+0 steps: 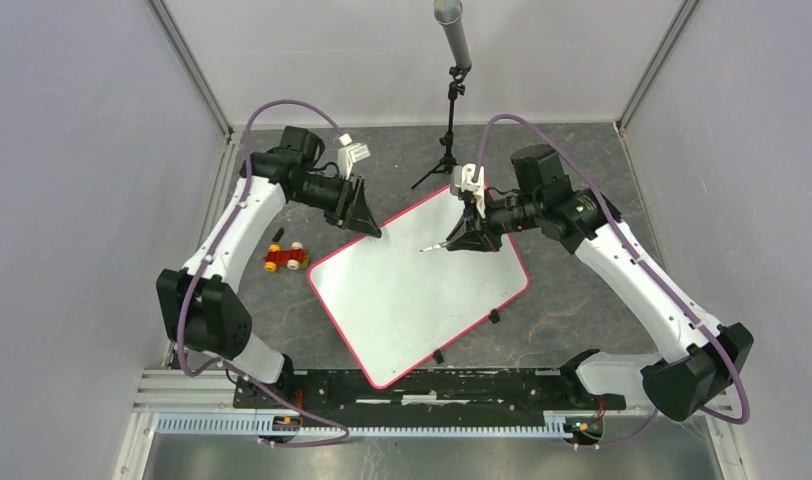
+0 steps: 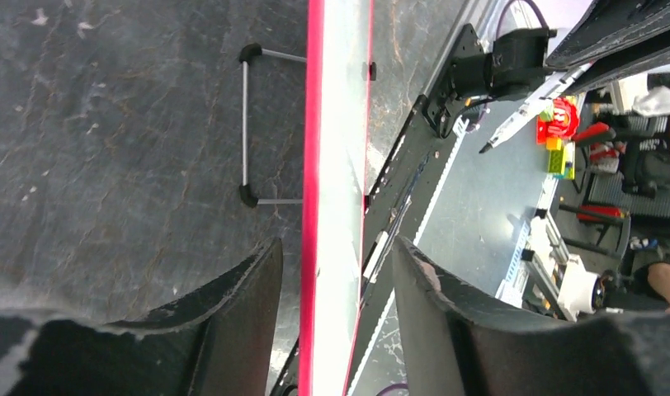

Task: Write a sentence on the whiteboard
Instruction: Adjust the whiteboard on the whiteboard stand.

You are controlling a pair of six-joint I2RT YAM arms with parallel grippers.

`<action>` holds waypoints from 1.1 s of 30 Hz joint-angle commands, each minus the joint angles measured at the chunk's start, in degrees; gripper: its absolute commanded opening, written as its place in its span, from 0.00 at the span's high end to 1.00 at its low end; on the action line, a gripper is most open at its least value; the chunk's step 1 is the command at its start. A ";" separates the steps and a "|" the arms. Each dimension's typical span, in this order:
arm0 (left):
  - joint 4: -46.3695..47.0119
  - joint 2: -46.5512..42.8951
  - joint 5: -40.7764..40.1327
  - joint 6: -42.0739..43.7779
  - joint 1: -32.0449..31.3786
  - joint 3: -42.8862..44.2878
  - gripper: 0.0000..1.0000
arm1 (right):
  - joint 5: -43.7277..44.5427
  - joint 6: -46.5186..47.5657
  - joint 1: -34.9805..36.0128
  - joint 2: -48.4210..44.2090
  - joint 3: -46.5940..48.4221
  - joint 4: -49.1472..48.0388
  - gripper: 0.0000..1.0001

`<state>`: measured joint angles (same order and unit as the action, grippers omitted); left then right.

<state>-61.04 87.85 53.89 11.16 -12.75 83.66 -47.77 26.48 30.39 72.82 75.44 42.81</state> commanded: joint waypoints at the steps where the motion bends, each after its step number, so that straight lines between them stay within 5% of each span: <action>1: 0.32 3.40 -0.22 0.50 -3.96 4.03 0.48 | -0.93 0.85 0.36 -1.31 2.69 0.80 1.00; 13: 0.30 11.11 -1.32 2.11 -11.45 11.53 0.97 | -1.10 1.29 0.59 -2.00 2.78 2.57 1.00; 33: 1.67 17.32 -2.72 1.03 -17.53 17.22 0.98 | -1.57 3.15 3.24 -1.87 2.76 2.33 1.00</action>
<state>-59.44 103.68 51.24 10.31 -26.52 99.46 -47.92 27.66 32.71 72.16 75.85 45.60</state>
